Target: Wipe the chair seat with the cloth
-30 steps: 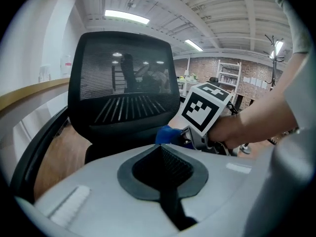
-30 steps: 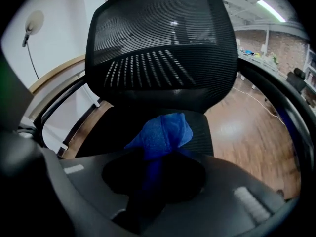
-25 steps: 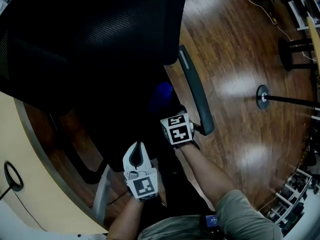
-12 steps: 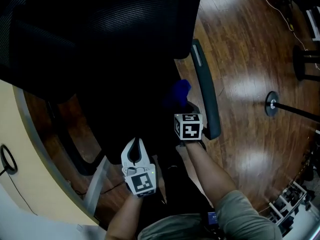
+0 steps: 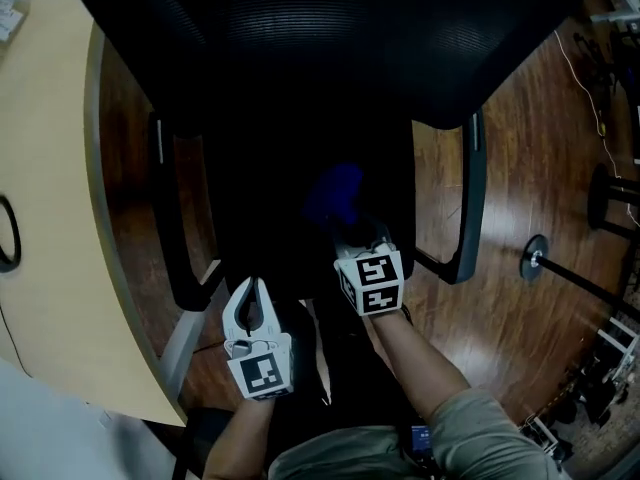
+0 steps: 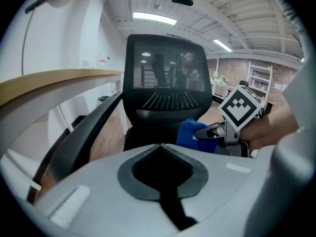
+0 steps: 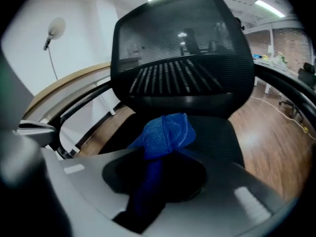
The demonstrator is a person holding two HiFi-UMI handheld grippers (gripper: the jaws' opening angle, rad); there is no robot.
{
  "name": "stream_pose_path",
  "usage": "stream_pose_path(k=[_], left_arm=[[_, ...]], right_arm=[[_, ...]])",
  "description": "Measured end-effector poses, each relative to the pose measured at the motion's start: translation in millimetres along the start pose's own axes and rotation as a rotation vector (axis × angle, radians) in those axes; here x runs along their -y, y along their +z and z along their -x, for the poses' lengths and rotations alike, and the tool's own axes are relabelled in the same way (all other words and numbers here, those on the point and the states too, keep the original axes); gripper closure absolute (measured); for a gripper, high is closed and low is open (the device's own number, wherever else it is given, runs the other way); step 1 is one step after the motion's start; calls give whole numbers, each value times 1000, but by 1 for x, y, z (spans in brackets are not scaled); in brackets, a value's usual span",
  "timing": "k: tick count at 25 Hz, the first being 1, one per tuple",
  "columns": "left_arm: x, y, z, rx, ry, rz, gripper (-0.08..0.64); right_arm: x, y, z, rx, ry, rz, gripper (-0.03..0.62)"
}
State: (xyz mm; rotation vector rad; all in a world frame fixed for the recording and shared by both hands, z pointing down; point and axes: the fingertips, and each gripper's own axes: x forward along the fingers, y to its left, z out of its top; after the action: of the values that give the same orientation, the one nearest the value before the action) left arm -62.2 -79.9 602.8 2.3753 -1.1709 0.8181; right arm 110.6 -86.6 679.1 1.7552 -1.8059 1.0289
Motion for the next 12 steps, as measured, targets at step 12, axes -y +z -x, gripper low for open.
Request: stream_pose_path(k=[12], left_arm=[[-74,-27,61,9,90,104,555]], right_arm=[[-208,-25,-62,-116,304,282,499]])
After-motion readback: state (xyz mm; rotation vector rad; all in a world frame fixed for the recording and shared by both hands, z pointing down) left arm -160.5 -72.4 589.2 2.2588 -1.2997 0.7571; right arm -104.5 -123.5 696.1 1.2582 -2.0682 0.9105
